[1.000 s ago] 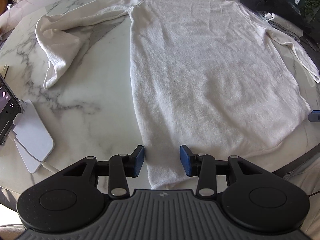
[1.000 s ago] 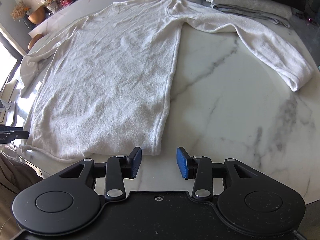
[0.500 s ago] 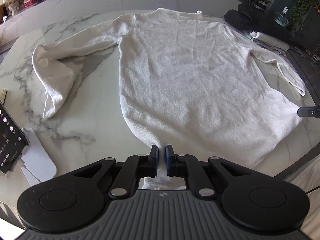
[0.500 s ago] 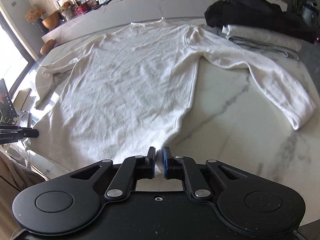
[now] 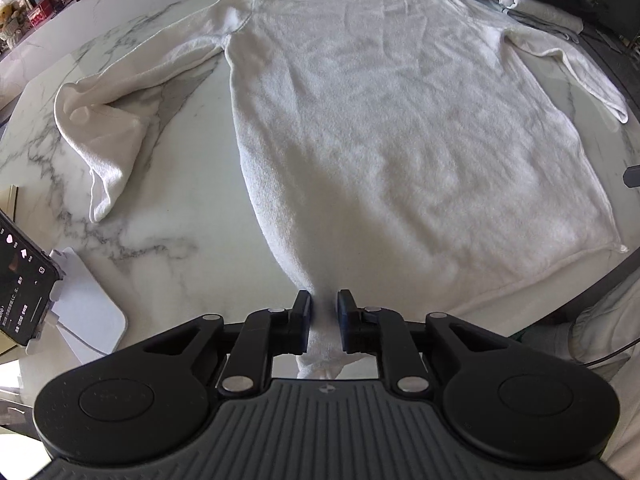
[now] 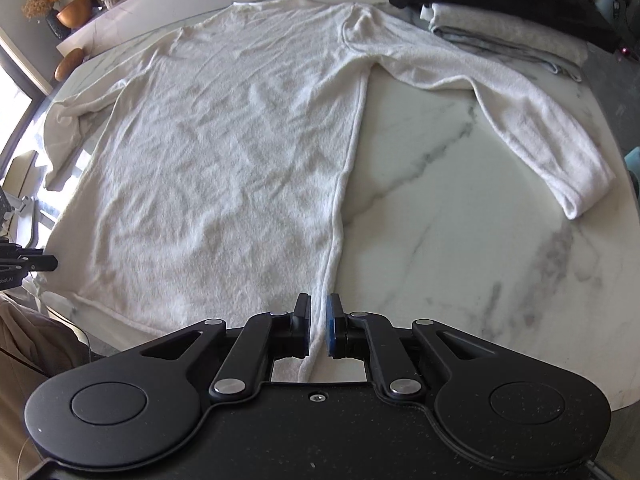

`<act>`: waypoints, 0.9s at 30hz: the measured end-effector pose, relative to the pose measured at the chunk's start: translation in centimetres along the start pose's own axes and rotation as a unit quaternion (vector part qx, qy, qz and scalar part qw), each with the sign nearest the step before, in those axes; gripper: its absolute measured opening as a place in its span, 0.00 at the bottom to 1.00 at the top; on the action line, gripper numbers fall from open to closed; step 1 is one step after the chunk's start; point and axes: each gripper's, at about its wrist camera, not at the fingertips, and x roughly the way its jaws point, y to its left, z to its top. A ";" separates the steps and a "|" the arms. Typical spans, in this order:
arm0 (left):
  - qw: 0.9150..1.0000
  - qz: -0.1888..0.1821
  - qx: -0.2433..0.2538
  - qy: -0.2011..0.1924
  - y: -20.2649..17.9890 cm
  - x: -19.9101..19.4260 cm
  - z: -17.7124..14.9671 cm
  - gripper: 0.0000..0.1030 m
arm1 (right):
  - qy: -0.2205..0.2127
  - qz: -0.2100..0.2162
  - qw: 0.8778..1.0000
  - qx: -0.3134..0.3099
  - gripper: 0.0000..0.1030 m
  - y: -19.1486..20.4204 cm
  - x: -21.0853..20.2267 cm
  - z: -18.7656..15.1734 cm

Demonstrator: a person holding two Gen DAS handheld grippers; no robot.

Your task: Fold clothes

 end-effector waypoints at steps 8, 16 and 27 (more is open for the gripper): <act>0.999 0.026 0.021 0.012 -0.6 0.7 -0.4 0.33 | 0.023 -0.015 0.999 -0.015 0.38 1.0 2.1 -1.2; 1.000 0.003 0.019 0.013 -0.9 1.3 -0.9 0.16 | 0.018 -0.020 0.999 -0.031 0.18 2.0 3.0 -2.3; 0.999 -0.019 0.042 0.027 -1.9 1.1 -0.9 0.12 | 0.056 -0.056 0.995 -0.065 0.06 2.1 2.5 -1.9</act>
